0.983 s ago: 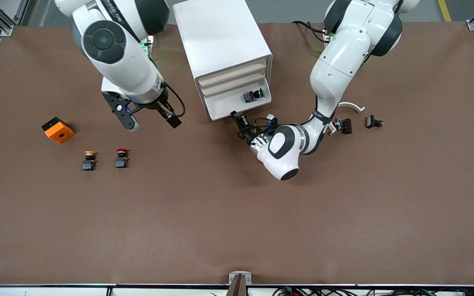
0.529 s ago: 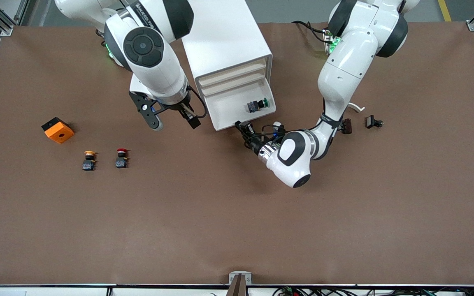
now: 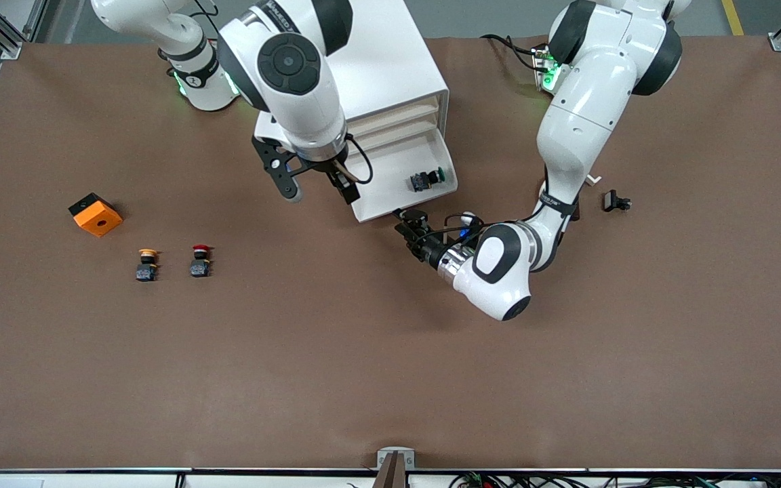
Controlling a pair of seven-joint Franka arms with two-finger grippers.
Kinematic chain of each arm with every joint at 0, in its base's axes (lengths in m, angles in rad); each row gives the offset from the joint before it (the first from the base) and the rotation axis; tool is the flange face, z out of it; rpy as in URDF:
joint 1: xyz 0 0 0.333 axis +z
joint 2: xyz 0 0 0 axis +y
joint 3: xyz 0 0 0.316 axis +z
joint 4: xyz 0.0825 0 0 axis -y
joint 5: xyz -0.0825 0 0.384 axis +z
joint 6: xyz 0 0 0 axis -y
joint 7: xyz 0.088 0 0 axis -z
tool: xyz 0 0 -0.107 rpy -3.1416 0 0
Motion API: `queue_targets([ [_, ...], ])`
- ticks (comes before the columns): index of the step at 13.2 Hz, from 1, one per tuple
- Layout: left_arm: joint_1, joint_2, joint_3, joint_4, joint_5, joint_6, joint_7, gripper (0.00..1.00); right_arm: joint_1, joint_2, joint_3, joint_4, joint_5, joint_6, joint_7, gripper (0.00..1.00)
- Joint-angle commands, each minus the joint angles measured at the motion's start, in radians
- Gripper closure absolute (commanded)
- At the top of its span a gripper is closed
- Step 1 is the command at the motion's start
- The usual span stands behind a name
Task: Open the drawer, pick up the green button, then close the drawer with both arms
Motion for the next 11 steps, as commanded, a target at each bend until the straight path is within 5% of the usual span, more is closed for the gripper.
queue_targets([
  [1, 0.009, -0.042, 0.011, 0.011, 0.062, -0.017, 0.039, 0.00, 0.040, 0.041, -0.010, 0.030, 0.007, 0.026, 0.070, 0.00],
  [4, 0.016, -0.108, 0.023, 0.012, 0.230, -0.014, 0.148, 0.00, 0.068, 0.070, -0.010, 0.030, 0.009, 0.058, 0.104, 0.00],
  [11, 0.044, -0.237, 0.148, 0.028, 0.363, -0.012, 0.373, 0.00, 0.174, 0.180, -0.012, 0.033, 0.004, 0.213, 0.272, 0.00],
])
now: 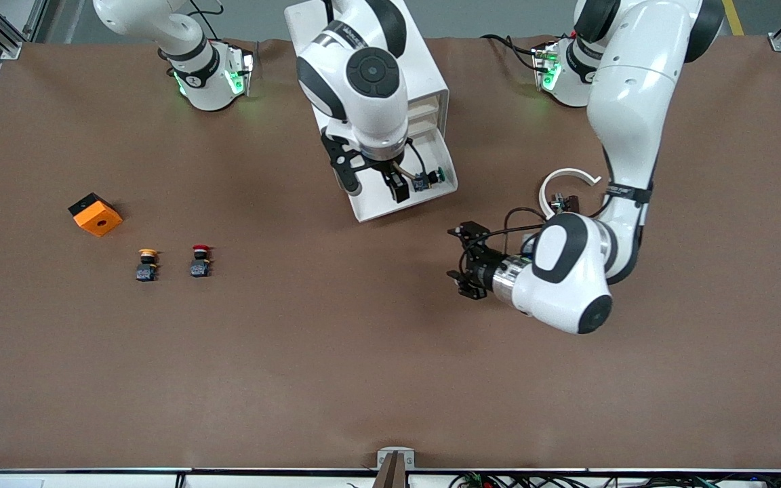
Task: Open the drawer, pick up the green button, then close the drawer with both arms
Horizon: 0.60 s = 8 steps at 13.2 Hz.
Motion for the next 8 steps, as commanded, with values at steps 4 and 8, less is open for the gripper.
queue_targets([
  [4, -0.016, -0.187, 0.015, -0.014, 0.371, -0.010, 0.316, 0.00, 0.061, 0.140, -0.011, 0.095, 0.002, 0.038, 0.125, 0.00],
  [8, -0.016, -0.289, 0.012, -0.021, 0.551, -0.030, 0.560, 0.00, 0.080, 0.174, -0.011, 0.097, 0.002, 0.038, 0.119, 0.00],
])
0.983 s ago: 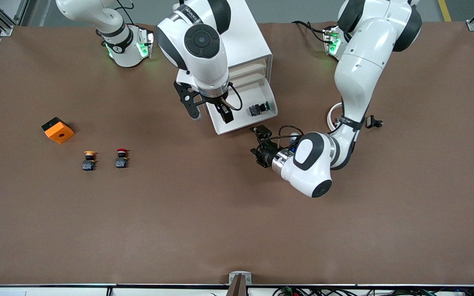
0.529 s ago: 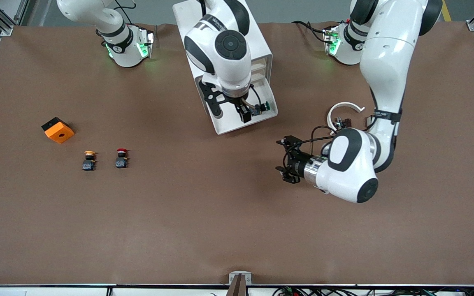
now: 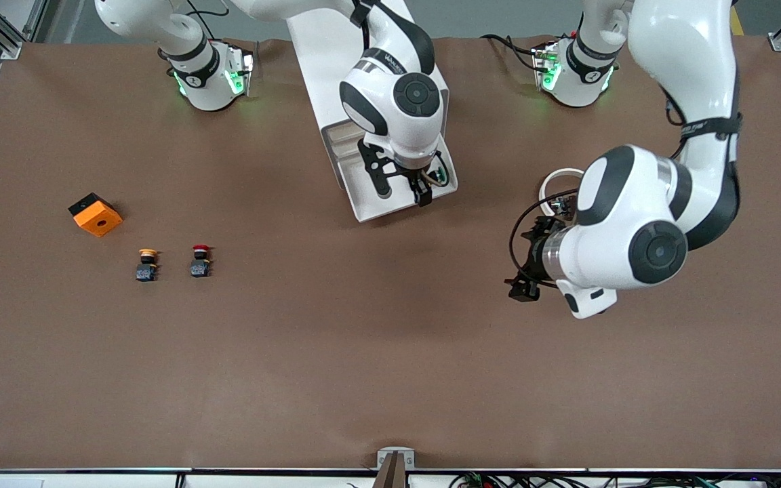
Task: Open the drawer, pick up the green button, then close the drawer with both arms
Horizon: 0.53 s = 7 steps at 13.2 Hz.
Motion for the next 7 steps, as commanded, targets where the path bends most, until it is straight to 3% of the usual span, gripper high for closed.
queue_targets([
  [1, -0.005, -0.075, 0.003, -0.034, 0.088, -0.026, 0.130, 0.00, 0.019, 0.035, -0.011, 0.035, 0.003, -0.007, 0.013, 0.00],
  [4, 0.007, -0.132, 0.005, -0.048, 0.100, -0.036, 0.215, 0.00, 0.030, 0.061, -0.009, 0.035, 0.004, 0.014, 0.008, 0.00],
  [7, 0.001, -0.170, 0.003, -0.051, 0.216, -0.095, 0.371, 0.00, 0.045, 0.086, -0.009, 0.034, 0.007, 0.050, 0.013, 0.00],
])
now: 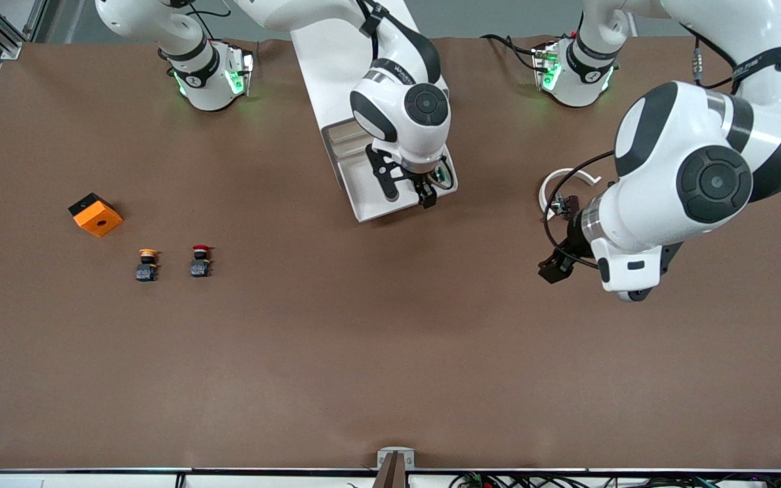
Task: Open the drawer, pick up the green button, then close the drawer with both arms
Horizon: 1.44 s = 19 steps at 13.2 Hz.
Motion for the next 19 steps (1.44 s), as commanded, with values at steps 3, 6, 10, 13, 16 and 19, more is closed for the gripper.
queue_targets([
  [3, 0.011, -0.102, 0.003, -0.071, 0.064, -0.025, 0.265, 0.00, 0.039, 0.057, -0.009, 0.028, 0.010, 0.031, 0.011, 0.00],
  [6, 0.037, -0.223, 0.003, -0.199, 0.067, -0.018, 0.422, 0.00, 0.043, 0.057, -0.008, 0.030, 0.010, 0.040, 0.008, 0.44],
  [10, 0.120, -0.275, 0.001, -0.217, 0.067, 0.004, 0.742, 0.00, 0.044, 0.057, -0.009, 0.030, 0.010, 0.044, 0.007, 1.00],
  [13, 0.138, -0.290, 0.003, -0.217, 0.068, 0.005, 0.891, 0.00, 0.047, 0.055, -0.009, 0.030, 0.010, 0.044, -0.056, 1.00],
  [16, 0.138, -0.286, 0.004, -0.217, 0.084, 0.004, 0.976, 0.00, 0.038, 0.049, -0.006, 0.040, 0.013, 0.038, -0.058, 1.00],
  [19, 0.134, -0.274, 0.006, -0.212, 0.106, 0.013, 0.973, 0.00, 0.015, 0.048, -0.006, 0.085, 0.047, 0.028, -0.123, 1.00],
])
